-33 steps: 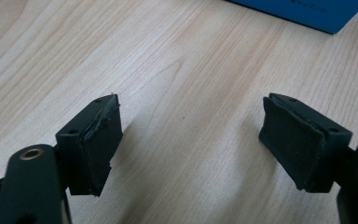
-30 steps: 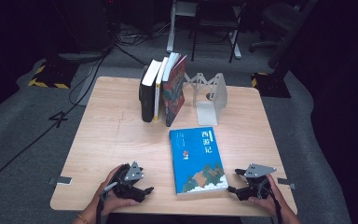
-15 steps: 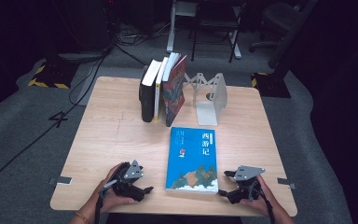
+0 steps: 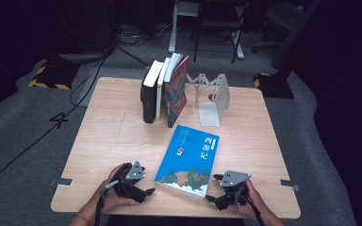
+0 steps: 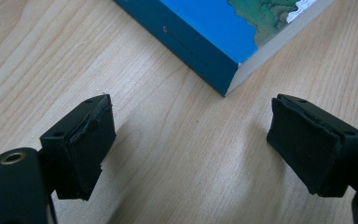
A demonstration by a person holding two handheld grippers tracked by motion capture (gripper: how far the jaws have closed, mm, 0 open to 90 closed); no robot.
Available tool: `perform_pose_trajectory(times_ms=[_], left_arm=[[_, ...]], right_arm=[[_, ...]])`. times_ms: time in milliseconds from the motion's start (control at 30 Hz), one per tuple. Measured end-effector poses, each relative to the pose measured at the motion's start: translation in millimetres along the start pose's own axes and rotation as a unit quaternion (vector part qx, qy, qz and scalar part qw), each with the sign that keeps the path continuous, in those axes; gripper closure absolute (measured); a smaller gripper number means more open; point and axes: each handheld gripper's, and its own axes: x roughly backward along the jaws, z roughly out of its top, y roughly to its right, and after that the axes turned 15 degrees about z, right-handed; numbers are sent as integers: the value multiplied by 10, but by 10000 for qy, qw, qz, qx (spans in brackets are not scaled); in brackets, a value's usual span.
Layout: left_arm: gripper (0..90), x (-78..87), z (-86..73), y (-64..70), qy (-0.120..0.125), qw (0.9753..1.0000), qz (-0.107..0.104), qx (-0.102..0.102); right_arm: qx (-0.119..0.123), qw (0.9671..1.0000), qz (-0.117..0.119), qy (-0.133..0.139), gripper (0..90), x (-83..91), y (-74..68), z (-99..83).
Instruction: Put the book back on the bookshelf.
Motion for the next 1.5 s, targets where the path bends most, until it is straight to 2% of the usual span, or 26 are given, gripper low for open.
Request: perform_pose_trajectory(times_ms=[233, 467, 600, 700, 1000, 1267, 1500], left_arm=[[145, -1, 1, -2, 0, 10000, -3, -12], [145, -1, 1, -2, 0, 10000, -3, -10], [145, -2, 2, -2, 0, 10000, -4, -12], [145, -2, 2, -2, 0, 10000, -5, -11], [145, -3, 3, 0, 2, 10000, 0, 2], [146, -2, 5, 5, -5, 10000, 42, 2], [163, 14, 37, 30, -142, 9998, 110, 64]], right_arm=[[-51, 10000, 63, -17, 220, 46, 61, -27], [-78, 9999, -131, -26, 257, 76, 86, -22], [-104, 9999, -79, 55, 271, 55, 86, 27], [-98, 9999, -119, -8, 243, 48, 89, 52], [-124, 9997, -95, 166, 254, 94, 80, 68], [-81, 9996, -174, 221, 255, 109, 67, 92], [-20, 9990, -289, 336, 260, 133, 47, 160]])
